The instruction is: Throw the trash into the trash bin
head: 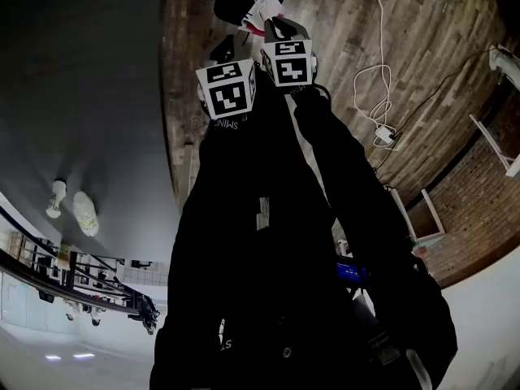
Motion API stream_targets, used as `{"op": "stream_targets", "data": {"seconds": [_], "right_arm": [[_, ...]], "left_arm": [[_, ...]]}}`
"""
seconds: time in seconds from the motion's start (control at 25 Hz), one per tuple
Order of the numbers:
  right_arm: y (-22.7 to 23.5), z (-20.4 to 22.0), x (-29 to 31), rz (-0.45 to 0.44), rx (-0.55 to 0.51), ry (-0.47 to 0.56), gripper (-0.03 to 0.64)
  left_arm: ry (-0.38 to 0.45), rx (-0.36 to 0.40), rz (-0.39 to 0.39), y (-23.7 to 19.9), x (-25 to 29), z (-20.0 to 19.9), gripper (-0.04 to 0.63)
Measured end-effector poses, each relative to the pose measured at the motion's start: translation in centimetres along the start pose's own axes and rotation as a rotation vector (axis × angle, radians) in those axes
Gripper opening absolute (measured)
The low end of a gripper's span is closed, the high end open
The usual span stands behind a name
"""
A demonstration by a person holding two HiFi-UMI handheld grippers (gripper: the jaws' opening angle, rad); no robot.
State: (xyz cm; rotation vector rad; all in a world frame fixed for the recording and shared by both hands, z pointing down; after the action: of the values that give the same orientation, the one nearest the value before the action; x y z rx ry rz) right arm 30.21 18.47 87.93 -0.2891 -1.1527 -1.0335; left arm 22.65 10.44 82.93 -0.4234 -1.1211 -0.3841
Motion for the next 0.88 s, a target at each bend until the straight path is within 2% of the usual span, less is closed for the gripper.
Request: {"op": "stream_targets", "data": {"seconds": [0.48, 0.88], "right_arm": [[-1.9, -1.5, -3.9, -0.007, -0.071, 0.029, 0.026], [-5.4, -5.6, -11.2, -0.010, -0.108, 0.106, 0.025]], "left_arm": [[0.020, -0.024, 0.002, 0.2, -2.5, -0.9, 0.000], [0.089, -0.016, 0.024, 1.5, -8.5, -3.7, 0.000]]}}
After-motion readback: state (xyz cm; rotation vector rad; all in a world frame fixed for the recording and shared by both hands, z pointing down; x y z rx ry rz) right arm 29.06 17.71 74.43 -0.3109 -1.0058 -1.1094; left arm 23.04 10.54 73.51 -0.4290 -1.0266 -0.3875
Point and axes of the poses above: the fingertips, and each gripper's own axes: x forward along the fingers, y to its right, z out of its underside, the point moved 3 cm from there along -x, backward along the fingers, and after that the axes turned 10 degrees about -z, right-handed, at the moved point
